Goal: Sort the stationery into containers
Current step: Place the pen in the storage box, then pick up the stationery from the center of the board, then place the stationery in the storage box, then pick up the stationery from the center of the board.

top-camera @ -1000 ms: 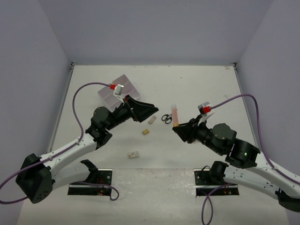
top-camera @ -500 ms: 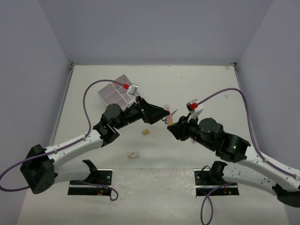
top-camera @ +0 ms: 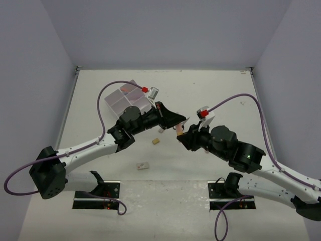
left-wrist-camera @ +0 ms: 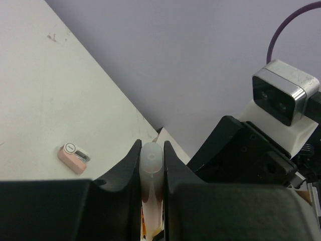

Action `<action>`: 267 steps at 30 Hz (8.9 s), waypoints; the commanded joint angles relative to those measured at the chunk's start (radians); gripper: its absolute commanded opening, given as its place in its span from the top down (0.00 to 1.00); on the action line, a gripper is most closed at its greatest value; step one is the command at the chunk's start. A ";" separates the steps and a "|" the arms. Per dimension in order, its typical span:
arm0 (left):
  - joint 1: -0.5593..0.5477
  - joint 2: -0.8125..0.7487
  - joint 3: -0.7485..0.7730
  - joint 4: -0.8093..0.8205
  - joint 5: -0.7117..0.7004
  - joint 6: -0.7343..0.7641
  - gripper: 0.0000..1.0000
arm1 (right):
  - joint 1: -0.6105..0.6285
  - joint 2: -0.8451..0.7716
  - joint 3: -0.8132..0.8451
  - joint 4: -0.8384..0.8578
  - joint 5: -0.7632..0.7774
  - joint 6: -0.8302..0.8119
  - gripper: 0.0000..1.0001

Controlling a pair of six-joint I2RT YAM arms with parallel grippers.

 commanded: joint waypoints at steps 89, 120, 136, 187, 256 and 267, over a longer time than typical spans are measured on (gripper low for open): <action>0.330 -0.629 0.096 -1.075 -0.489 0.521 0.00 | -0.199 1.172 0.634 -0.286 0.199 0.499 0.51; 0.331 -0.647 -0.065 -0.962 -0.479 0.562 0.00 | -0.233 1.339 0.663 -0.189 0.156 0.565 0.64; 0.331 -0.658 -0.064 -0.964 -0.493 0.567 0.00 | -0.224 1.153 0.707 -0.158 0.115 0.507 0.85; 0.334 -0.649 -0.066 -0.952 -0.461 0.598 0.00 | -0.266 1.543 1.268 -0.126 -0.018 0.401 0.62; 0.386 -0.689 -0.065 -0.960 -0.520 0.579 0.00 | -0.051 1.348 0.695 -0.204 0.028 0.015 0.44; 0.386 -0.696 -0.065 -0.960 -0.518 0.580 0.00 | -0.054 1.336 0.687 -0.208 0.016 0.027 0.65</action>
